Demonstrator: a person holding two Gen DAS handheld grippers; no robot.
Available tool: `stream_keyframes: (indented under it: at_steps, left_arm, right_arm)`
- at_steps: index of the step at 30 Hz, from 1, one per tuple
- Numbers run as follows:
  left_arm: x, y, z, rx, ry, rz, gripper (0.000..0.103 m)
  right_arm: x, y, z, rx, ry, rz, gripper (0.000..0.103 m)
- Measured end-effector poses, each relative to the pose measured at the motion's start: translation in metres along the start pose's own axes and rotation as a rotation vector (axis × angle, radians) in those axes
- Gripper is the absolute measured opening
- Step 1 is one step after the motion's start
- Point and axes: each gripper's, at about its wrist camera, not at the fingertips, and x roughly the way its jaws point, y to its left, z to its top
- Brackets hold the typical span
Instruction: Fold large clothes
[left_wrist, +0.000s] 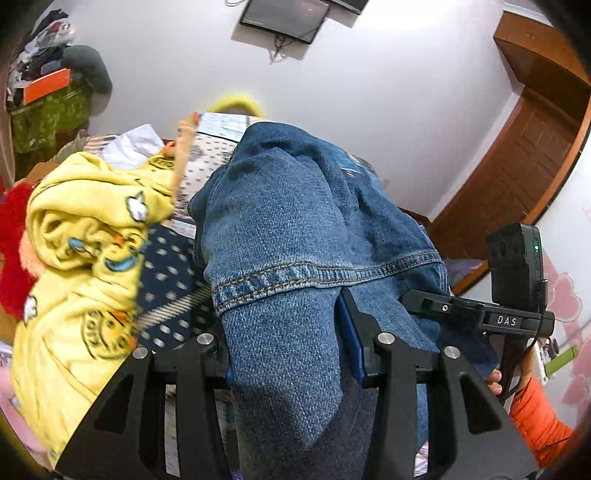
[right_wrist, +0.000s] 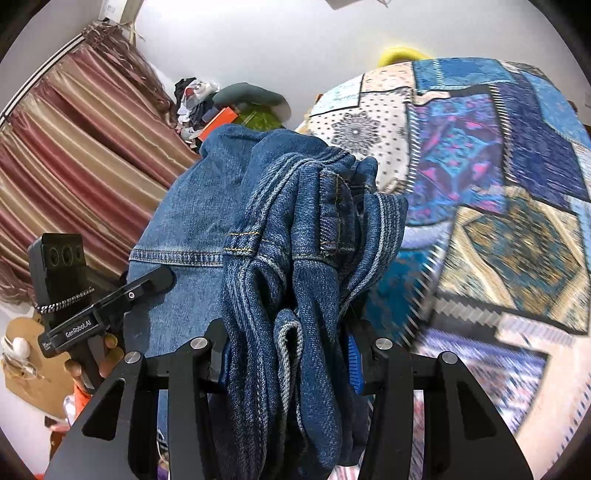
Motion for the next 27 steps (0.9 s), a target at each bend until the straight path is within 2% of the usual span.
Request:
stream_keyframes:
  at_steps: [3, 6, 9, 11, 14, 15, 16, 18, 22, 27]
  left_arm:
    - [0.014, 0.026, 0.008, -0.018, 0.027, 0.033, 0.044]
    - [0.032, 0.048, 0.012, -0.016, 0.061, 0.064, 0.044]
    - [0.049, 0.067, 0.007, -0.016, 0.090, 0.084, 0.044]
    - [0.068, 0.082, -0.001, -0.016, 0.131, 0.138, 0.045]
    - [0.094, 0.107, -0.021, -0.071, 0.204, 0.182, 0.051]
    - [0.094, 0.111, -0.028, -0.069, 0.187, 0.181, 0.058]
    - [0.089, 0.111, -0.032, -0.056, 0.164, 0.185, 0.065]
    - [0.080, 0.109, -0.038, -0.029, 0.136, 0.226, 0.073]
    - [0.063, 0.098, -0.045, 0.009, 0.135, 0.272, 0.074]
    - [0.042, 0.075, -0.063, 0.141, 0.138, 0.355, 0.076]
  right_arm:
    - [0.028, 0.004, 0.006, 0.004, 0.005, -0.002, 0.042]
    - [0.061, -0.002, 0.013, 0.038, 0.047, -0.008, 0.042]
    - [0.089, -0.014, 0.010, 0.079, 0.073, -0.003, 0.042]
    - [0.107, -0.021, 0.004, 0.103, 0.096, -0.016, 0.042]
    - [0.131, -0.030, -0.009, 0.143, 0.145, -0.063, 0.043]
    - [0.135, -0.029, -0.012, 0.135, 0.157, -0.081, 0.043]
    - [0.136, -0.027, -0.016, 0.120, 0.156, -0.095, 0.044]
    - [0.130, -0.019, -0.020, 0.081, 0.144, -0.113, 0.046]
    - [0.117, -0.015, -0.024, 0.046, 0.170, -0.141, 0.049]
    - [0.097, -0.014, -0.037, 0.031, 0.147, -0.183, 0.052]
